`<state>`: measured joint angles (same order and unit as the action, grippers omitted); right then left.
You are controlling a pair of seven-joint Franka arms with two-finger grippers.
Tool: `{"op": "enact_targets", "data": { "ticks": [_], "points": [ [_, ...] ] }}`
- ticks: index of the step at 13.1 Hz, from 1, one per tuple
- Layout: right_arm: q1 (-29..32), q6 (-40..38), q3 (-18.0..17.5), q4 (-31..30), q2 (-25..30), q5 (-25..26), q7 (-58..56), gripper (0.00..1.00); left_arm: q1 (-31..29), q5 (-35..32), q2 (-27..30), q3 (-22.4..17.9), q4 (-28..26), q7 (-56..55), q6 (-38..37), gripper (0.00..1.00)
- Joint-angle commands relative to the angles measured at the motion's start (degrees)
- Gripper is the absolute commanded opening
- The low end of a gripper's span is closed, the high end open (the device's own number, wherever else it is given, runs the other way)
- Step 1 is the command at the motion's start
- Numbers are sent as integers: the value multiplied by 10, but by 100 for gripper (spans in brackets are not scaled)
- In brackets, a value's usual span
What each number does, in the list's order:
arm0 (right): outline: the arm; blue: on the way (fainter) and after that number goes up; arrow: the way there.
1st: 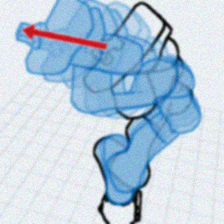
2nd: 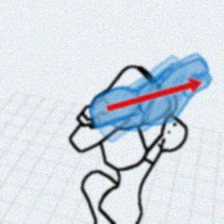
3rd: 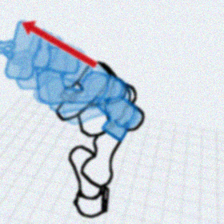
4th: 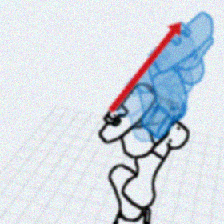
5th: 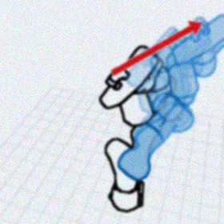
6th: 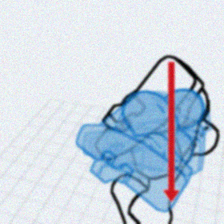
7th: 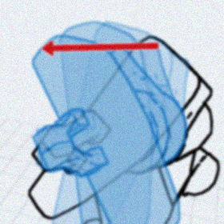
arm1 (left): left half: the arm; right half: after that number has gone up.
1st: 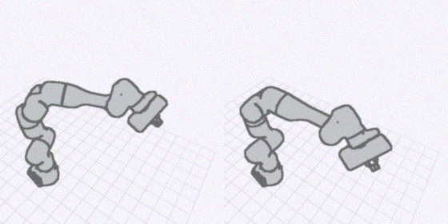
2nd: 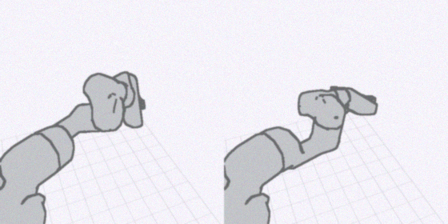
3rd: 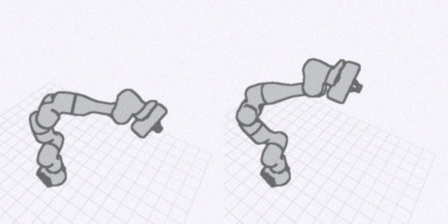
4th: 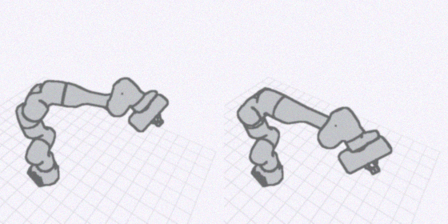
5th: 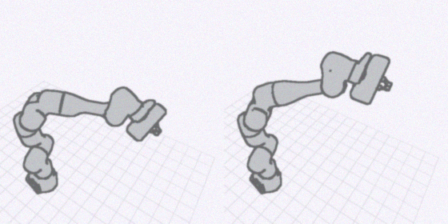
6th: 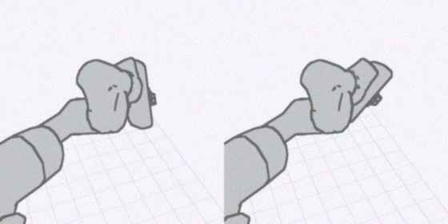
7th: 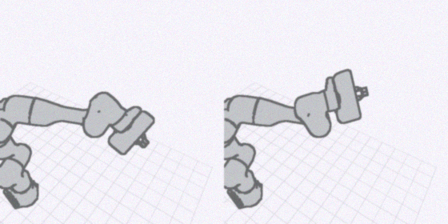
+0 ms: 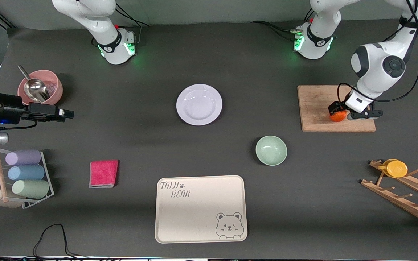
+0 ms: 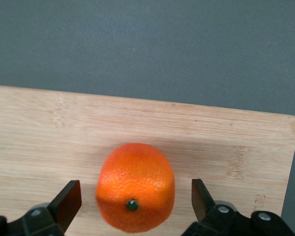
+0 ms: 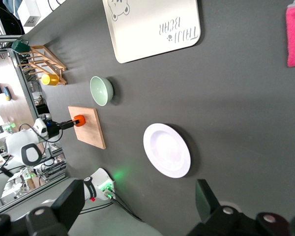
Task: Place orange and plate with both arms
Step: 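Grasp and lift the orange with the left gripper while the right gripper reaches out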
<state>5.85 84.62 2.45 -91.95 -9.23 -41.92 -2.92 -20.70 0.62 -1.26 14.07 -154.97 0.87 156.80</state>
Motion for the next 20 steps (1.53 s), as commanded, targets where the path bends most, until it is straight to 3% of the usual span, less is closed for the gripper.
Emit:
{"op": "enact_targets", "data": {
  "ticks": [1, 6, 8, 9, 13, 14, 16, 19, 20],
  "points": [
    [1, -27, 5, 19, -8, -37, -2, 100, 3, 3, -2, 3, -10, -18, 18, 100],
    [-4, -51, 6, 47, -51, -85, -6, 100, 3, 3, -22, 3, -20, -15, 54, 99],
    [-6, -52, 4, 63, -85, -86, -7, 100, 3, 3, -22, 3, -20, -12, 54, 89],
    [-5, -54, 3, 63, -102, -86, -9, 100, 3, 3, -22, 3, -20, -10, 53, 76],
    [-27, -54, 5, 53, -147, -82, -115, 100, 0, -1, -22, 3, -18, 0, 47, 5],
    [-35, -54, 5, 49, -153, -80, -120, 100, 1, -1, -22, 3, -17, 0, 45, 0],
    [-32, -55, 5, 27, -171, -89, -118, 100, 3, -1, -14, 3, -17, 1, 34, 0],
    [-27, -58, 8, -53, -154, -116, -117, 100, 9, -3, 26, 8, -3, 4, -25, 0],
    [-30, -57, 9, -68, -153, -146, -115, 100, 21, -3, 44, 8, 8, 3, -57, 0]
  ]
}}
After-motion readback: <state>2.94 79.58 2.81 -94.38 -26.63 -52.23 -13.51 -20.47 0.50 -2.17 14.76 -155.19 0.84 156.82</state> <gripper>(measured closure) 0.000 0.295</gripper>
